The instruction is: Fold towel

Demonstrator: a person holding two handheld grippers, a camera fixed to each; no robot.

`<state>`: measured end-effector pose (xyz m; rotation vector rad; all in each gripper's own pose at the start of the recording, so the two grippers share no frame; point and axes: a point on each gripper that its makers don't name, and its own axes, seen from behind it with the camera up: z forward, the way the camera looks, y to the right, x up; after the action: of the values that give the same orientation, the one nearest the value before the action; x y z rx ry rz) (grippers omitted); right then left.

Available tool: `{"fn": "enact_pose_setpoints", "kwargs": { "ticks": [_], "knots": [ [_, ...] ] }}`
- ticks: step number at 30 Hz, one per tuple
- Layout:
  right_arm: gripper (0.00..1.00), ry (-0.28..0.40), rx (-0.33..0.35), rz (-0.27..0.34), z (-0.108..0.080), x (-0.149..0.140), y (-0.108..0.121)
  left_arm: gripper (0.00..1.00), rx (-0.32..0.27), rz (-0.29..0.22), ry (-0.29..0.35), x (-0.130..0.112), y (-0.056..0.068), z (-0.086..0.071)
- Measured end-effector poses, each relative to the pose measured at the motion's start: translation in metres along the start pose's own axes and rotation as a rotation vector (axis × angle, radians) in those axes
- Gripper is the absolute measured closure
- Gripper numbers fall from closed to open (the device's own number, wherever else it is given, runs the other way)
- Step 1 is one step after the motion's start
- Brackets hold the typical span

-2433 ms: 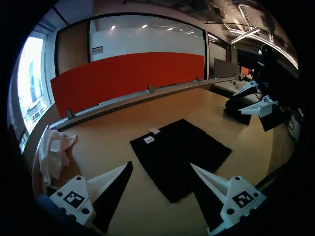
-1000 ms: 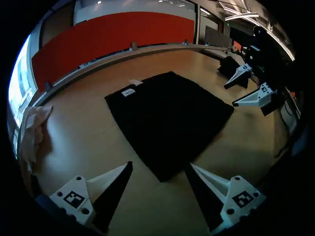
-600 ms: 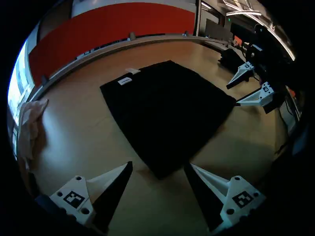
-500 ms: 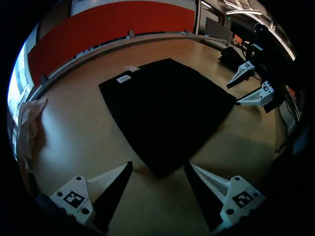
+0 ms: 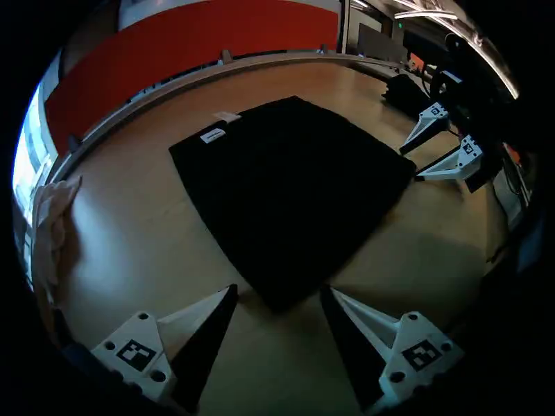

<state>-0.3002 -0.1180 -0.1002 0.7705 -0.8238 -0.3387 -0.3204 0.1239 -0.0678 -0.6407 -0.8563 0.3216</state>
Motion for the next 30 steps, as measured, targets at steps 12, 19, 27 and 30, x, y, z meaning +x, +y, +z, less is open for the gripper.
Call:
{"fn": "enact_pose_setpoints", "kwargs": {
  "ticks": [12, 19, 27, 30],
  "knots": [
    [0.64, -0.005, 0.002, 0.002, 0.0008, 0.0013, 0.0000, 0.30, 0.013, -0.016, -0.007, 0.0006, -0.0013, 0.0001],
    [0.70, -0.005, 0.001, 0.010, -0.0004, 0.0005, -0.0008, 0.51, 0.009, -0.011, -0.013, 0.0010, 0.0027, 0.0011],
    [0.83, -0.004, 0.015, 0.017, -0.0017, 0.0000, -0.0041, 0.82, 0.022, -0.031, -0.019, 0.0024, 0.0019, -0.0002],
    [0.84, -0.001, 0.023, 0.016, -0.0018, 0.0012, -0.0070, 0.87, 0.020, -0.047, -0.020, 0.0028, 0.0015, -0.0014]
  ]
}}
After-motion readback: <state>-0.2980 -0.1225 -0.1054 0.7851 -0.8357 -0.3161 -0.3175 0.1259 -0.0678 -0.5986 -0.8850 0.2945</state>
